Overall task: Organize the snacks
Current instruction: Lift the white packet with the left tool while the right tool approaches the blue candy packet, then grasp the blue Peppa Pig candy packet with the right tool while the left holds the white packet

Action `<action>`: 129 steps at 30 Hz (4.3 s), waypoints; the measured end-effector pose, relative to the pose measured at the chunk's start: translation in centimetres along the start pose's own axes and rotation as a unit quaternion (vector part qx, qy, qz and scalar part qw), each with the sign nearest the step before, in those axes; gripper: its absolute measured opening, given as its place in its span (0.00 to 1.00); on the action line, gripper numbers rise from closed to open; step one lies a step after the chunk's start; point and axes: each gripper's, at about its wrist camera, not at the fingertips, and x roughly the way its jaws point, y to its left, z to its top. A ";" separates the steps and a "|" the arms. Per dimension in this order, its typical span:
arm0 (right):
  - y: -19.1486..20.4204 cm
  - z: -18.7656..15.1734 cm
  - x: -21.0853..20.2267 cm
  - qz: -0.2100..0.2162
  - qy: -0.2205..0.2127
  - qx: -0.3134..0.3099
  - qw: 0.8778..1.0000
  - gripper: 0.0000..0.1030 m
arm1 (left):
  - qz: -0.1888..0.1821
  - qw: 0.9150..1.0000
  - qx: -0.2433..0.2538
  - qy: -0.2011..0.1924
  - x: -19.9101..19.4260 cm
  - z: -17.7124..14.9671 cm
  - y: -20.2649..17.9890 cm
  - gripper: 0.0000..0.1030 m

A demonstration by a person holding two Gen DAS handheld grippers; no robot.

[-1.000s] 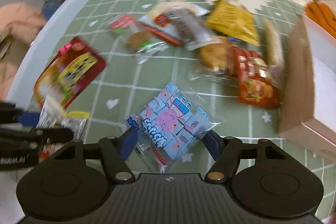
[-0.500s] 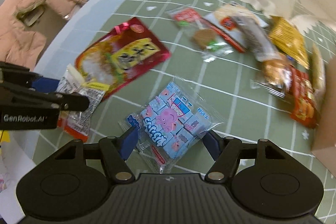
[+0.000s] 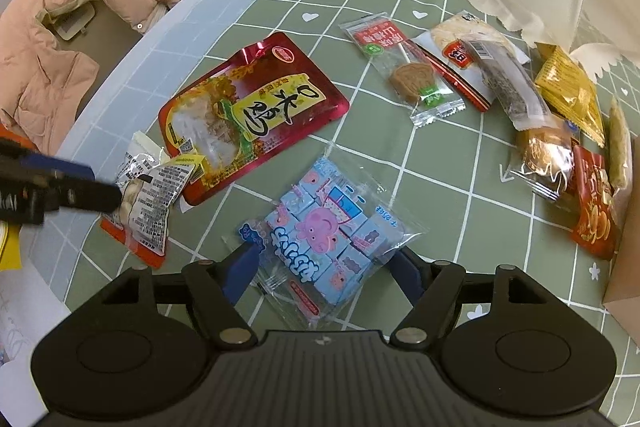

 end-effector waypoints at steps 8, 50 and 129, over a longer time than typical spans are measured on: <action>-0.3 -0.5 -0.2 0.005 -0.003 0.002 1.000 0.75 | 0.033 0.999 0.040 0.006 1.9 -0.1 -2.5 0.49; -1.2 -2.1 -0.3 -0.041 -0.026 0.137 0.989 1.00 | -0.034 0.998 0.038 -0.047 1.8 -1.7 -0.8 0.51; 1.3 -3.7 -2.1 -0.027 -0.059 0.032 0.997 0.63 | -0.052 0.995 0.070 -0.044 0.4 -5.8 -2.6 0.59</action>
